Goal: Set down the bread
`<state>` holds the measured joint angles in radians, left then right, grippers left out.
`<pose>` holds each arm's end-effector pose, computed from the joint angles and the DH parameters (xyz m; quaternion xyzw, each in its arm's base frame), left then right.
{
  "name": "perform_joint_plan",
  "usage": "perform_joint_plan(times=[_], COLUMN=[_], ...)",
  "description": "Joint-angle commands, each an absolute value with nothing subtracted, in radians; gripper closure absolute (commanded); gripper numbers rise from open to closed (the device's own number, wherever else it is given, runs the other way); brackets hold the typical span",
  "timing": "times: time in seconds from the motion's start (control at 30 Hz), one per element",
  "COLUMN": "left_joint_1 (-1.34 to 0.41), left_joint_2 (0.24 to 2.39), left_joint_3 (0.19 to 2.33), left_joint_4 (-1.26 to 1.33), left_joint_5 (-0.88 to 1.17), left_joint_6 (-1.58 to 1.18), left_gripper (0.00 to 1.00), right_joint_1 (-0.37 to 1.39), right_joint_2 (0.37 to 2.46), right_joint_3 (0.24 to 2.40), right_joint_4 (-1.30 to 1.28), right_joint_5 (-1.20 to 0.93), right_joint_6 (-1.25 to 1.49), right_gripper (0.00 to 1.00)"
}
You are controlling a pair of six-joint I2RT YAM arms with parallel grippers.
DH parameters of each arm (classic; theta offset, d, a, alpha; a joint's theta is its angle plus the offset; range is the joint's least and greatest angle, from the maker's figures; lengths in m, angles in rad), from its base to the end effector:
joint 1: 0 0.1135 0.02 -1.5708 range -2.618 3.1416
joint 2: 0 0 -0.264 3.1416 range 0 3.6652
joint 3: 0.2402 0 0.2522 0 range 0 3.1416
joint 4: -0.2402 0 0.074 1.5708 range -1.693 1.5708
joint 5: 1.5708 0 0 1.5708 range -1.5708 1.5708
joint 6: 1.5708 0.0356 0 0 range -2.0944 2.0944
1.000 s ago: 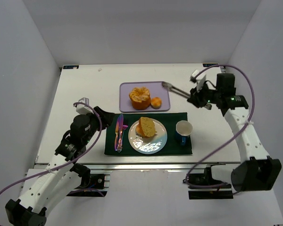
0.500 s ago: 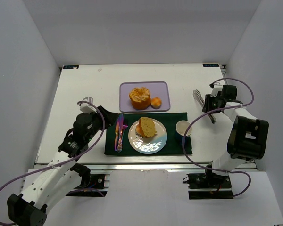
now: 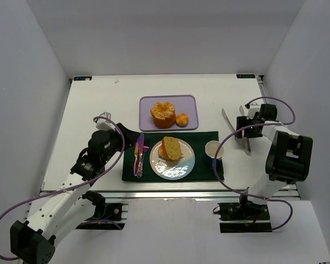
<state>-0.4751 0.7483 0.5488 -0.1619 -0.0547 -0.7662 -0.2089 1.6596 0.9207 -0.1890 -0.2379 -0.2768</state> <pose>0.1618 -0.0811 0.2647 -0.1346 0.8114 -0.3122 0.4754 0.3246 -0.0602 0.1689 -0.0694 0.9403 0.0338 0.3316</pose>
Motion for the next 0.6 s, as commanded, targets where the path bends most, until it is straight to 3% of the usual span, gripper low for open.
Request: perform_joint_plan(times=[0.0, 0.17, 0.2, 0.4, 0.57], left_joint_1=[-0.477, -0.477, -0.477, -0.477, -0.477], left_joint_2=[0.749, 0.736, 0.735, 0.736, 0.758], left_joint_3=[0.561, 0.552, 0.552, 0.548, 0.548], left_joint_4=[-0.152, -0.153, -0.153, -0.155, -0.14], left_joint_5=[-0.044, -0.052, -0.055, -0.063, -0.041], left_joint_6=[-0.752, -0.749, -0.749, -0.749, -0.75], left_gripper=[0.37, 0.36, 0.36, 0.36, 0.36], right_joint_1=[-0.227, -0.229, -0.229, -0.216, -0.078], right_joint_2=[1.663, 1.625, 1.612, 1.496, 1.427], right_joint_3=[0.988, 1.091, 1.095, 1.135, 1.131], right_joint_4=[-0.251, -0.345, -0.348, -0.324, -0.265], right_joint_5=[-0.23, -0.189, -0.189, -0.247, -0.305], right_joint_6=[-0.307, -0.339, -0.345, -0.382, -0.428], right_gripper=[0.23, 0.17, 0.11, 0.11, 0.11])
